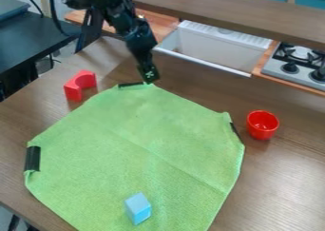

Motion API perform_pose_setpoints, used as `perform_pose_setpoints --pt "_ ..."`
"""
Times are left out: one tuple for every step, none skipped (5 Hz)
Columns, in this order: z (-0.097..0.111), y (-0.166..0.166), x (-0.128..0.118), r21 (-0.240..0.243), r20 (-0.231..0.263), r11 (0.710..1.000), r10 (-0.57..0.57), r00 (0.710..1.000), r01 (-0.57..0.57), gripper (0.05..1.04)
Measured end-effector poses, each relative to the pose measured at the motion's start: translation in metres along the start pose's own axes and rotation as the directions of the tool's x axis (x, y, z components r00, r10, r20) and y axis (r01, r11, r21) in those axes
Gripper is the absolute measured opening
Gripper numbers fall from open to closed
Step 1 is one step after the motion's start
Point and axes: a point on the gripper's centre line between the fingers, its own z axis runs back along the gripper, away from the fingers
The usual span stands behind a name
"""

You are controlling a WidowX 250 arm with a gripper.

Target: Fold the cloth from top left to bottom right

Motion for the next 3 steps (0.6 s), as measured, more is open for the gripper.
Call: perform_pose_setpoints --pt "0.0017 0.0096 -0.0033 0.001 -0.065 1.0 0.0 0.998 0.0 1.001" --pt "0.0002 0.0148 -0.0095 -0.015 -0.132 1.0 -0.007 0.991 0.005 1.001" --pt "0.0027 0.0195 -0.0124 -0.034 -0.174 0.999 -0.021 0.985 0.015 1.001"
